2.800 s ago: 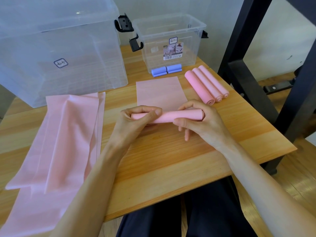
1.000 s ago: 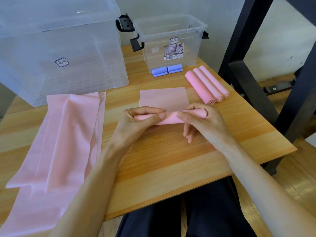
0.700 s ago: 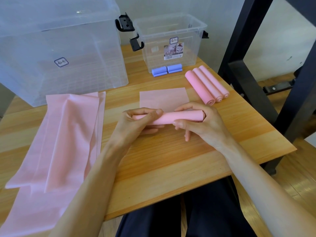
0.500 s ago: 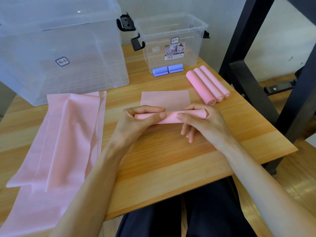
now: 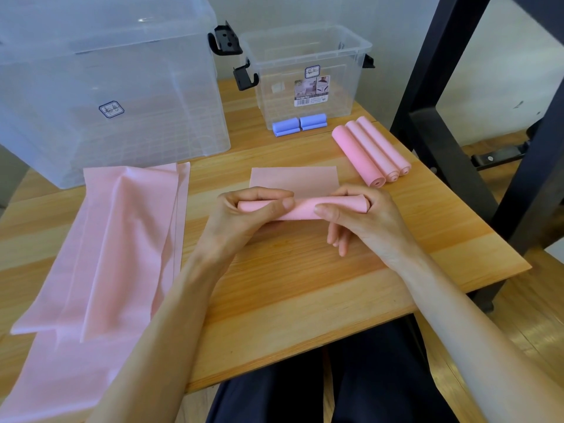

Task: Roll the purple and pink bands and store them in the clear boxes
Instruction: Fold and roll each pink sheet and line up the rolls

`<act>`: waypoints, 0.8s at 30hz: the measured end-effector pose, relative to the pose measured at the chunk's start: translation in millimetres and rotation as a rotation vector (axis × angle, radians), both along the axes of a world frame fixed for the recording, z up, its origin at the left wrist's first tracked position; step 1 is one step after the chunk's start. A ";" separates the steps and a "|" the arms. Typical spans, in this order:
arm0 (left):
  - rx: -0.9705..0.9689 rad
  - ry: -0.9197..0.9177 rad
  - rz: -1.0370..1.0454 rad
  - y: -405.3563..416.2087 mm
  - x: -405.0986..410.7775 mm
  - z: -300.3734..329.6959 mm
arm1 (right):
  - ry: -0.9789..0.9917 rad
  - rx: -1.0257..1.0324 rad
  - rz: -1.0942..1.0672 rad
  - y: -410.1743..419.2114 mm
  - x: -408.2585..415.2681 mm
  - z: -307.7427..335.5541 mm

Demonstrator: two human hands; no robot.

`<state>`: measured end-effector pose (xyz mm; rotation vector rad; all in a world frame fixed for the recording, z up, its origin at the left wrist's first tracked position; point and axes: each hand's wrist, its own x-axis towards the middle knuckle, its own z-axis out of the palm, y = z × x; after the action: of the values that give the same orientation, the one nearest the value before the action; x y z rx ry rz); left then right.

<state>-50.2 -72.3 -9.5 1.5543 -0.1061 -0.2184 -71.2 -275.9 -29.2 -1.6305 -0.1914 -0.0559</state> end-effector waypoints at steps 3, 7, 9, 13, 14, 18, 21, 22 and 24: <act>-0.016 0.038 0.011 -0.4 0.4 -1.5 | -0.017 -0.037 0.003 0.8 -1.0 1.3; -0.028 0.117 0.024 -0.2 0.5 -1.1 | -0.043 -0.031 0.032 2.0 -3.3 2.2; -0.030 0.120 0.023 -0.4 1.1 -1.0 | -0.054 -0.039 0.036 2.3 -2.9 1.6; -0.021 0.043 0.018 -0.3 1.1 -0.3 | -0.014 -0.016 0.003 1.7 -1.2 1.6; -0.003 0.025 0.017 0.1 1.2 -0.4 | -0.005 -0.009 -0.001 1.5 -1.0 1.8; -0.006 0.032 0.021 0.5 1.7 -2.2 | -0.009 -0.046 -0.008 0.8 -0.9 0.9; -0.036 0.092 0.023 -0.1 0.8 -1.8 | -0.027 -0.061 -0.008 0.8 -1.8 0.8; -0.032 0.106 0.024 -0.4 0.7 -1.6 | -0.038 -0.062 -0.007 0.8 -2.0 0.6; -0.025 0.118 0.023 -0.3 0.7 -1.4 | -0.055 -0.042 0.013 1.7 -2.5 1.3</act>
<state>-49.5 -72.6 -11.0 1.5134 0.0017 -0.2892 -73.7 -274.2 -27.9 -1.6705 -0.2473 -0.0875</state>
